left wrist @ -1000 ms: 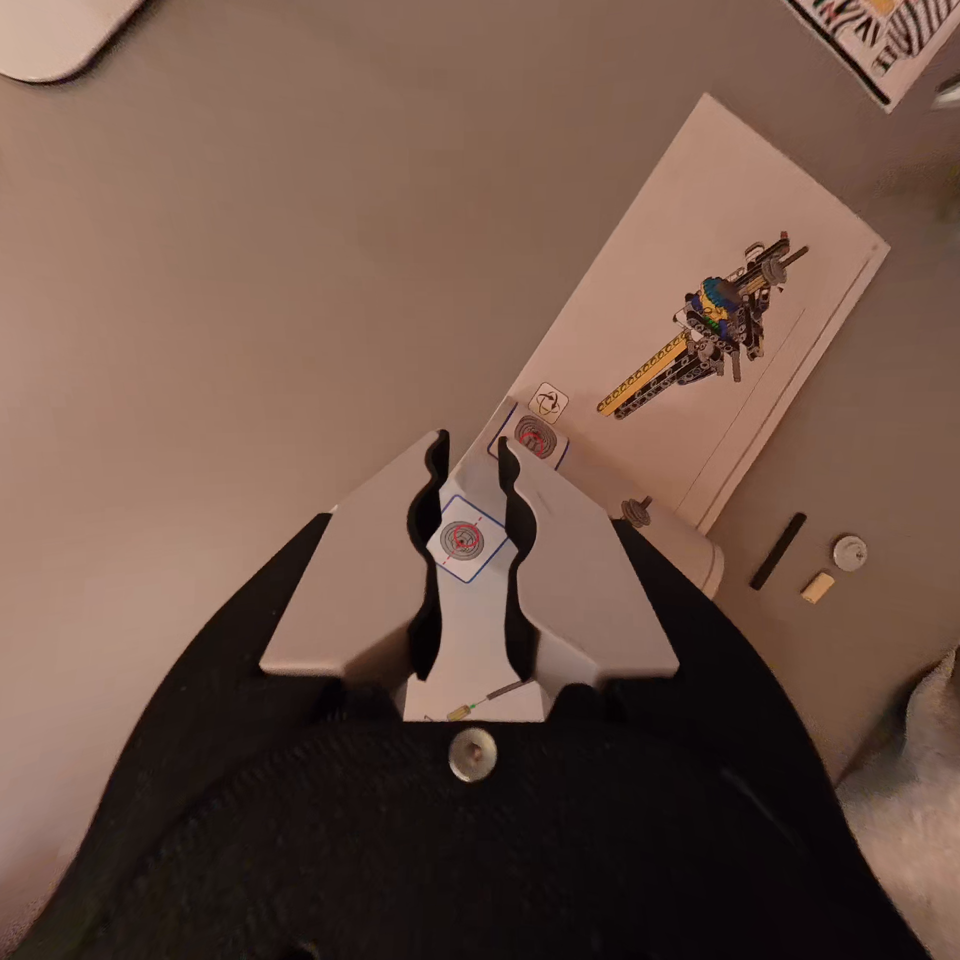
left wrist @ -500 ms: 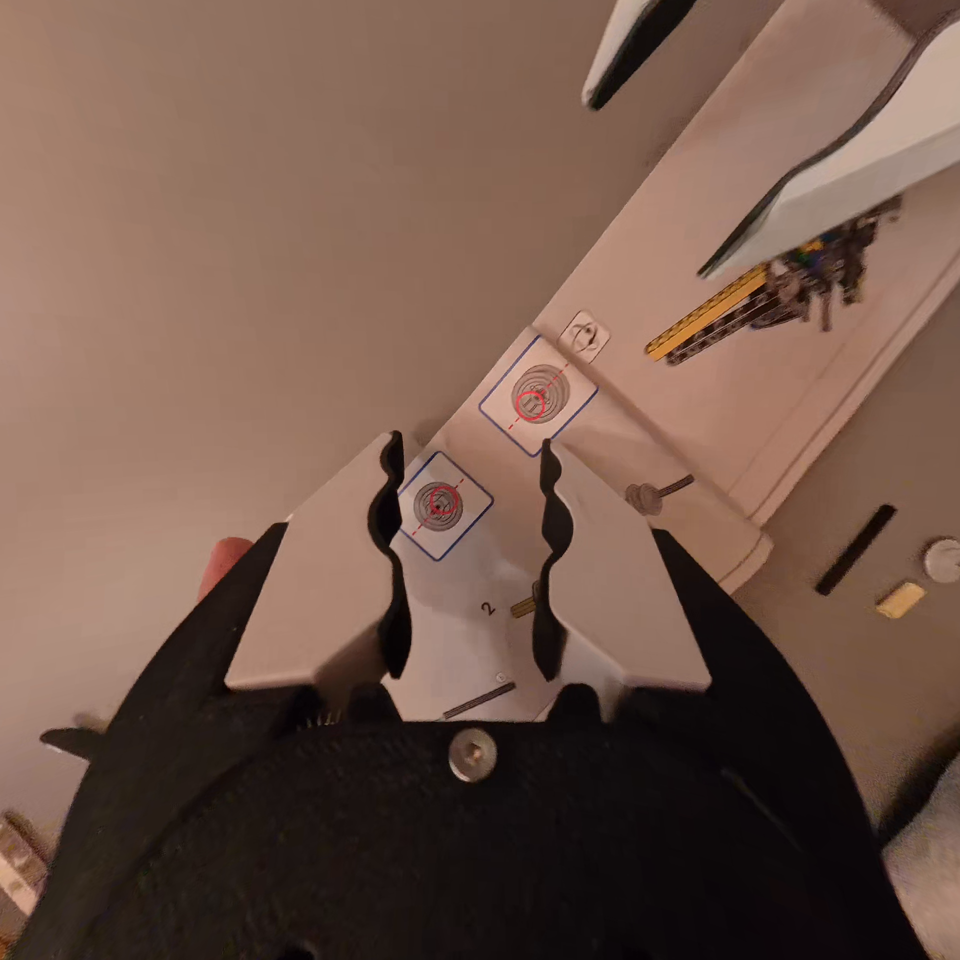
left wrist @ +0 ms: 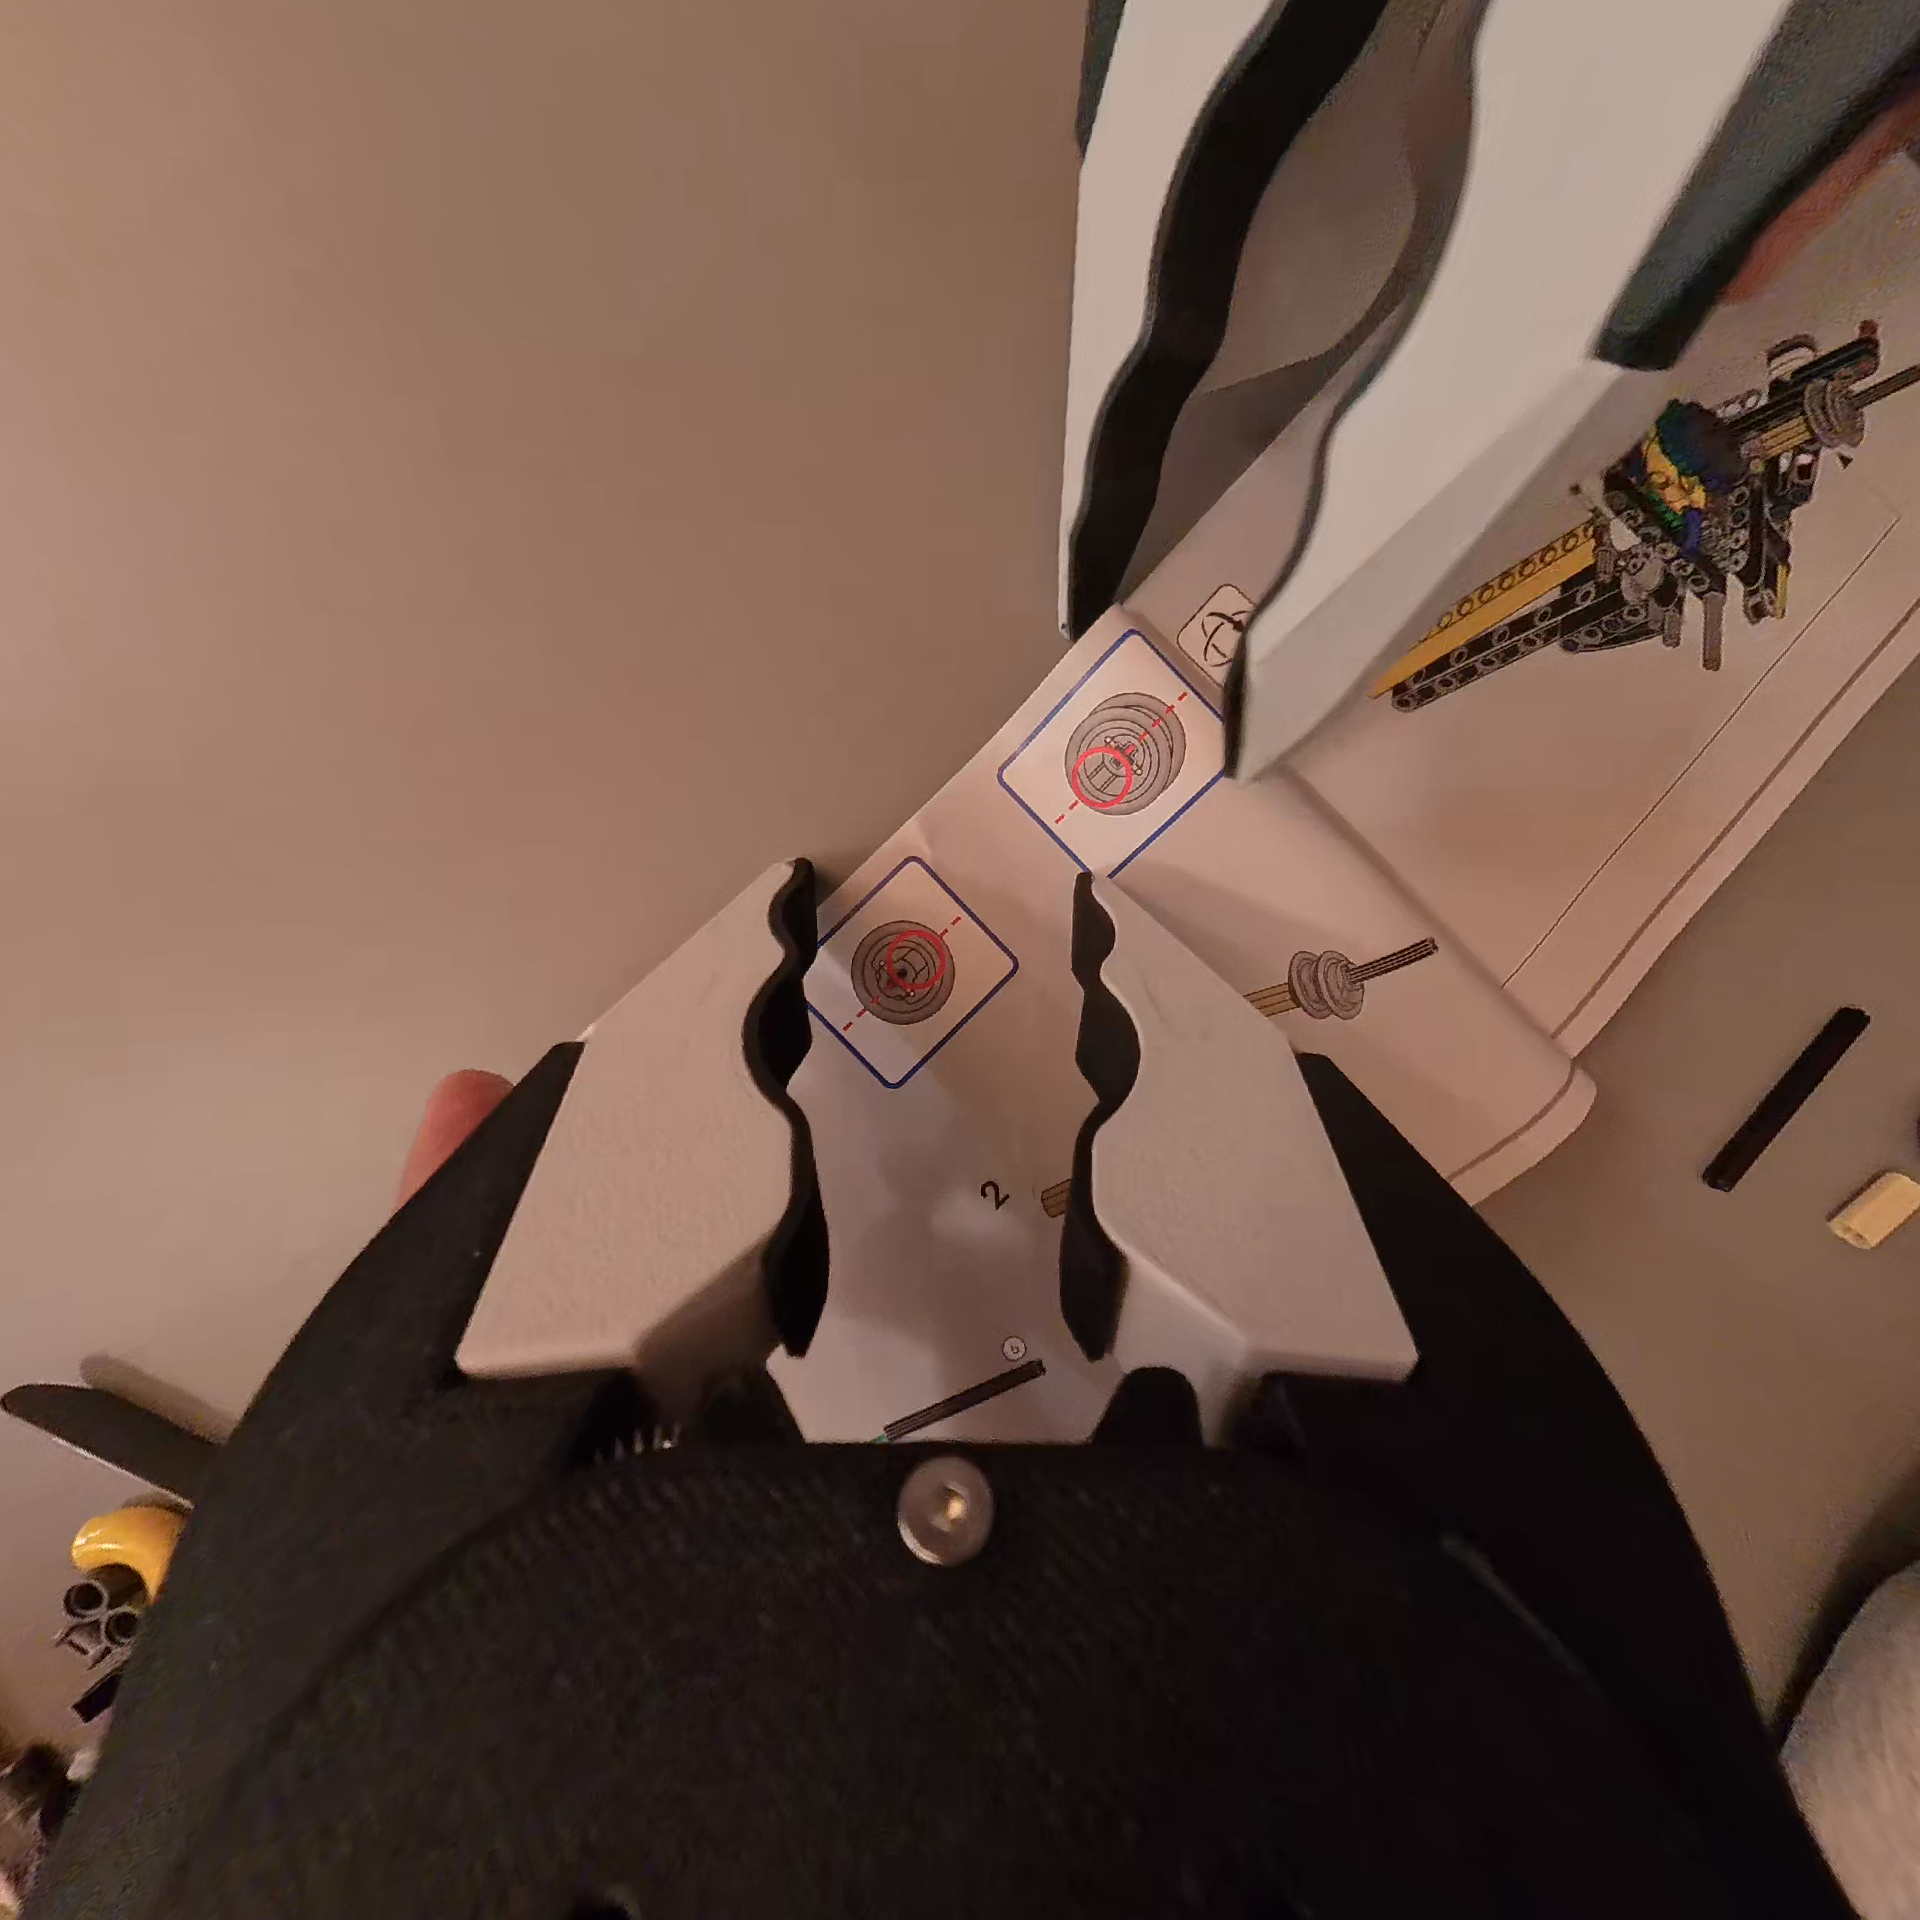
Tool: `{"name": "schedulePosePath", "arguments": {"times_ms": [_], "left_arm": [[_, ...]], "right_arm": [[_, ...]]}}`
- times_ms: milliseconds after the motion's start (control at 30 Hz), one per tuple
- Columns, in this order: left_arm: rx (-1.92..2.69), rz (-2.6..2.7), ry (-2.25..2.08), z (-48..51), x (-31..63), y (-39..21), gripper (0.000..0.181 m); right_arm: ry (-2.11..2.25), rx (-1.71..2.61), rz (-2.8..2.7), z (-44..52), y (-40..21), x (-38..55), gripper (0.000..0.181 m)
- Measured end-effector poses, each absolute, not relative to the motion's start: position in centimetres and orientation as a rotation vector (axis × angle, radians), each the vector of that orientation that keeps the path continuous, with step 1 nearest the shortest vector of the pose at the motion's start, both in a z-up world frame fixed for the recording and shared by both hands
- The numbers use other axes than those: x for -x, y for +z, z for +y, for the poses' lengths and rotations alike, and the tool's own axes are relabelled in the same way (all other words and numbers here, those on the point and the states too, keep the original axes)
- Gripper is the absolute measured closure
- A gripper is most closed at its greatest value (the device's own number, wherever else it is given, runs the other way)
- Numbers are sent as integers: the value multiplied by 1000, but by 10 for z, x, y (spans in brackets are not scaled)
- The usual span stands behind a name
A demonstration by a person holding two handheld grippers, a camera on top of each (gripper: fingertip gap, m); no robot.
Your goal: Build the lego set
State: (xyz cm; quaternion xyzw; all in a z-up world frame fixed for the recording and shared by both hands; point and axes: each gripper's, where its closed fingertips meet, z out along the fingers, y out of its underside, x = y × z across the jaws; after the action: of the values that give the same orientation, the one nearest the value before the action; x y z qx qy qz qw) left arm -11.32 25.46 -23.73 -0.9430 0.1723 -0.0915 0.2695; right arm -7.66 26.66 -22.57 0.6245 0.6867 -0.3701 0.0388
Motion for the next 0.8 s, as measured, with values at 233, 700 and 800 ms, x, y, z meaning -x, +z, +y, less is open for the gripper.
{"name": "schedulePosePath", "arguments": {"times_ms": [233, 700, 800], "left_arm": [[2490, 413, -309, 253, 117, -222, 117], [2180, 1006, -895, 228, 48, -113, 110], [2264, 1177, -849, 220, 37, -129, 138]], "right_arm": [[-1163, -1948, 1959, 272, -218, 77, 180], [-1031, -1561, 2963, 232, -114, 36, 181], [-967, -1522, 3083, 220, -106, 31, 181]]}}
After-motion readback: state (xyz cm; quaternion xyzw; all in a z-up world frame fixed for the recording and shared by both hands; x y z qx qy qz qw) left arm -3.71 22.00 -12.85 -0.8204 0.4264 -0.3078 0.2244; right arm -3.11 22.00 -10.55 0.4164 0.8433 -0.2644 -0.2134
